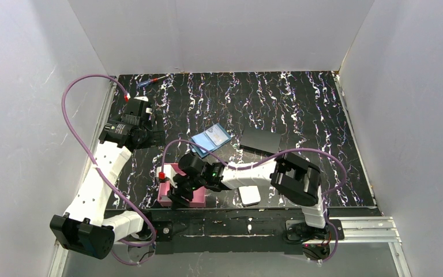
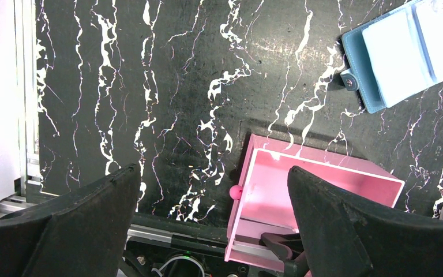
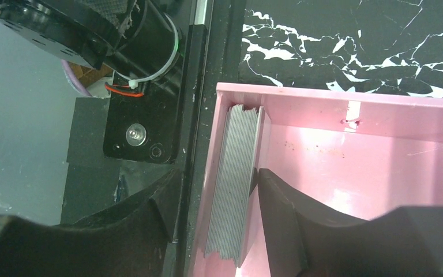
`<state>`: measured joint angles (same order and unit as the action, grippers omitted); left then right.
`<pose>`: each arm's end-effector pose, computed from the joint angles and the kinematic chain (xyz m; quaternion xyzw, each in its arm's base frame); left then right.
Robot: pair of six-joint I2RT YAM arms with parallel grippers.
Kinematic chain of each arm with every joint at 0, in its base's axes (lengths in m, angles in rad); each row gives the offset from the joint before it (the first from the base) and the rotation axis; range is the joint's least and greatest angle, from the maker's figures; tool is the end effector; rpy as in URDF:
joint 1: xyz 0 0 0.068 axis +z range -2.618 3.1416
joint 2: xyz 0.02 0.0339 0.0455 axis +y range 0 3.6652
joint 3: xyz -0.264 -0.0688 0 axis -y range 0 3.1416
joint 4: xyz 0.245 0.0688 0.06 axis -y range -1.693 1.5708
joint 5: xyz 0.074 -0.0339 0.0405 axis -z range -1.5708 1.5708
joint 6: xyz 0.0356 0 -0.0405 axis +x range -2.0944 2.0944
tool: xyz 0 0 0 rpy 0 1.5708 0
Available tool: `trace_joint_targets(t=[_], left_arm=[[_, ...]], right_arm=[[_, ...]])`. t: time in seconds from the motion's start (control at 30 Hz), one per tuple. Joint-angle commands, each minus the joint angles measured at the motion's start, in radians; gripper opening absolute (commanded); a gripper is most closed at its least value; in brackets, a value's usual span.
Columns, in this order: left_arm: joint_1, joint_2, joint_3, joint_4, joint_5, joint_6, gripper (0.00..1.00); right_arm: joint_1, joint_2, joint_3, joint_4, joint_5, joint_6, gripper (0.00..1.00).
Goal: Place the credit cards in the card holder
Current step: Pick up the credit card from the storage box.
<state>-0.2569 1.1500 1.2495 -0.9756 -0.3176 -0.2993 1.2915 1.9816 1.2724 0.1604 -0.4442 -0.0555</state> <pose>0.2146 -0.0449 0.3557 -0.0735 0.9271 0.0507 0.3640 0.1069 0.4281 0.1861 -0.6149 0.5979 0.4330 0.2775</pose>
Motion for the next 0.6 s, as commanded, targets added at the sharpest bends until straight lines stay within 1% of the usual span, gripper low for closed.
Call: trace_joint_targets(t=[0.0,0.37,0.57], left_arm=[[0.006,-0.021,-0.013,-0.012,-0.020,-0.010,0.98],[0.006,-0.028,-0.014,-0.013,-0.018,-0.008,0.98],[0.006,-0.028,-0.016,-0.013,-0.021,-0.007,0.98]], right_arm=[[0.006,-0.066,-0.013,0.030,-0.017,-0.004,0.59],[0.006,-0.081,-0.021,0.024,-0.023,0.003,0.50],[0.006,-0.092,-0.029,0.024,-0.019,0.003,0.48]])
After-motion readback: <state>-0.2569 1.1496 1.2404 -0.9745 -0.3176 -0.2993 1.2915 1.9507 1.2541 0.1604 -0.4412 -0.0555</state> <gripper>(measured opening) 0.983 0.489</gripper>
